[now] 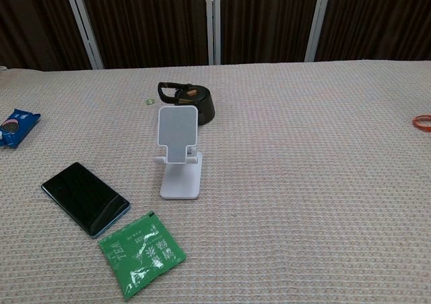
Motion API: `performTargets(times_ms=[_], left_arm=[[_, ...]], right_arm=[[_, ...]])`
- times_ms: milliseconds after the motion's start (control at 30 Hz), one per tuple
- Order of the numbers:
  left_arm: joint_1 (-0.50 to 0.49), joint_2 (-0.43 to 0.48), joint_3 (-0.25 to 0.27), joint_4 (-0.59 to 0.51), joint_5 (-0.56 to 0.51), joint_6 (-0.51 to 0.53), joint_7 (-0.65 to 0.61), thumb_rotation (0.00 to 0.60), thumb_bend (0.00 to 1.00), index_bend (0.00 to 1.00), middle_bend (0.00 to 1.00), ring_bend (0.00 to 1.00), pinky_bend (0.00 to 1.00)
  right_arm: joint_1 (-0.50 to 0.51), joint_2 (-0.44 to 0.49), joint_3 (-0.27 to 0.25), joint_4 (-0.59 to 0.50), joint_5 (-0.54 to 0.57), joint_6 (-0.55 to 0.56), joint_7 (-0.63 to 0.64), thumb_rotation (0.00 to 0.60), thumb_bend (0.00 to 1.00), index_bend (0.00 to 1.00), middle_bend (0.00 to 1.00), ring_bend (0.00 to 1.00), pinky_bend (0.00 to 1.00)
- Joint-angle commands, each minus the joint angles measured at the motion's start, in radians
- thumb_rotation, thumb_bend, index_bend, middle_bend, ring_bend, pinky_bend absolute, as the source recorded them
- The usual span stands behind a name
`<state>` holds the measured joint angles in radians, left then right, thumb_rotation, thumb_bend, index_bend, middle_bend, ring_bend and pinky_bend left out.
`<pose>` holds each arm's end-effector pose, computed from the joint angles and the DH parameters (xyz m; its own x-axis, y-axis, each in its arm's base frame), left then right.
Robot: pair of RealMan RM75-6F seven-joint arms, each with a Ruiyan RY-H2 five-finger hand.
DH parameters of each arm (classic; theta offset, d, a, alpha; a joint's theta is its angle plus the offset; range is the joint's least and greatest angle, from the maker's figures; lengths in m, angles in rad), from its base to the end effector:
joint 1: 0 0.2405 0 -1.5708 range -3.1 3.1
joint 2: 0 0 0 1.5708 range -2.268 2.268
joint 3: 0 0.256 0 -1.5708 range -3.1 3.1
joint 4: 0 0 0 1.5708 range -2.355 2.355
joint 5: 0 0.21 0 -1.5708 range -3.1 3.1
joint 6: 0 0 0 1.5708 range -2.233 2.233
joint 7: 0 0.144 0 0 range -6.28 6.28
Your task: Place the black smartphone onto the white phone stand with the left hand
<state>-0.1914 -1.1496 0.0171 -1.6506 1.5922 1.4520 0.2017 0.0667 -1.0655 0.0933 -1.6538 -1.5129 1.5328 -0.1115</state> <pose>-0.2757 0.1951 0.1280 0.5310 0.0282 0.8469 0.8317 -0.2088 -0.5145 -0.3014 -0.1836 0.1838 0.5018 0.0827 0.8610 -0.8639 -0.0019 0.5037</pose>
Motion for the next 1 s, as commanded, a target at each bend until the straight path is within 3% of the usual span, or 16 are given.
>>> performTargets(times_ms=[33, 233, 700, 800, 867, 1000], left_arm=[[-0.138, -0.076, 0.000, 0.092, 0.069, -0.190, -0.002, 0.600, 0.00, 0.03, 0.01, 0.05, 0.07], [-0.302, -0.220, -0.016, 0.205, 0.051, -0.467, 0.118, 0.600, 0.00, 0.10, 0.06, 0.12, 0.16], [-0.390, -0.323, -0.005, 0.337, 0.016, -0.580, 0.142, 0.600, 0.00, 0.18, 0.13, 0.21, 0.26], [-0.398, -0.332, -0.001, 0.338, 0.014, -0.579, 0.150, 0.600, 0.00, 0.32, 0.32, 0.39, 0.40], [-0.394, -0.324, -0.003, 0.321, 0.029, -0.535, 0.132, 0.600, 0.00, 0.50, 0.48, 0.52, 0.51], [-0.388, -0.290, 0.003, 0.299, 0.054, -0.479, 0.097, 0.600, 0.00, 0.59, 0.53, 0.57, 0.56]], right_arm=[[0.008, -0.008, 0.006, 0.014, 0.023, -0.022, 0.009, 0.600, 0.00, 0.00, 0.00, 0.00, 0.00], [0.016, -0.016, 0.024, 0.037, 0.077, -0.047, 0.008, 0.600, 0.00, 0.00, 0.00, 0.00, 0.00], [0.017, -0.029, 0.027, 0.066, 0.109, -0.059, -0.009, 0.600, 0.00, 0.00, 0.00, 0.00, 0.00], [0.018, -0.031, 0.026, 0.065, 0.108, -0.062, -0.011, 0.600, 0.00, 0.00, 0.00, 0.00, 0.00], [0.021, -0.032, 0.025, 0.064, 0.108, -0.067, -0.013, 0.600, 0.00, 0.00, 0.00, 0.00, 0.00], [0.021, -0.031, 0.024, 0.062, 0.107, -0.066, -0.013, 0.600, 0.00, 0.00, 0.00, 0.00, 0.00]])
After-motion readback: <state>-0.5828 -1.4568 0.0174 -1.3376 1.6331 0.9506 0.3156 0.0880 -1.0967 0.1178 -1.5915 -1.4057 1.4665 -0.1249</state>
